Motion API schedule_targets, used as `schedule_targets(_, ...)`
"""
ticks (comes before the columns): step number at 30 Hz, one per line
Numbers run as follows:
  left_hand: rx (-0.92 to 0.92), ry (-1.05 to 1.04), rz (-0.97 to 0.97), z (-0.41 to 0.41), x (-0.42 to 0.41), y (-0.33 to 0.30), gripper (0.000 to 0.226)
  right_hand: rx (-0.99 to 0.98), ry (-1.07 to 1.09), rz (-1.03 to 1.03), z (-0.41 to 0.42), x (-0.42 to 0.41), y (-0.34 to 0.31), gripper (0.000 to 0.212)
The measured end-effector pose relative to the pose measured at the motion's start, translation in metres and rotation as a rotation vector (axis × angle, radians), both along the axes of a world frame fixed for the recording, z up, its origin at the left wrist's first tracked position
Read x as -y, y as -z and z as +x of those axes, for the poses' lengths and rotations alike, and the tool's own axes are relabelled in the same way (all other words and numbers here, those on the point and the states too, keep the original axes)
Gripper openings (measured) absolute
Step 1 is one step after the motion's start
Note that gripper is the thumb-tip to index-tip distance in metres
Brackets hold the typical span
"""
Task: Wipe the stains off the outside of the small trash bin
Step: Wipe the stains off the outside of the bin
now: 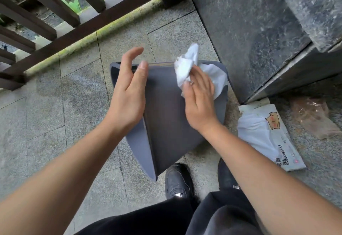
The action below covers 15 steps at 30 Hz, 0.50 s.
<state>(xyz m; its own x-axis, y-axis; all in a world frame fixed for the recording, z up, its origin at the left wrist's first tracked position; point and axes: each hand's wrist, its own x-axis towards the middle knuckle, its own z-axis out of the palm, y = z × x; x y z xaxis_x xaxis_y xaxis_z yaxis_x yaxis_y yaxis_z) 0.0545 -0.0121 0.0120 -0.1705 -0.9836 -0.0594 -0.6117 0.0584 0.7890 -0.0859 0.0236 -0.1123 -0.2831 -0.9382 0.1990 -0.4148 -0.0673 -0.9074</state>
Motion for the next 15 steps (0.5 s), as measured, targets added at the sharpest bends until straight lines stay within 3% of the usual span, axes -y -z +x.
schedule_targets(3, -0.023, -0.015, 0.006, 0.003, -0.002, -0.001, 0.032, 0.07, 0.102, 0.217, -0.03, 0.018, 0.024, 0.061)
schedule_targets(6, -0.018, -0.022, -0.012, 0.002, 0.0, 0.0, 0.031, 0.126, 0.121, 0.3, -0.038, 0.035, 0.023, 0.059)
schedule_targets(15, -0.068, -0.12, -0.036, -0.007, 0.0, 0.002, 0.033, -0.034, -0.232, -0.143, 0.053, -0.023, -0.044, 0.051)
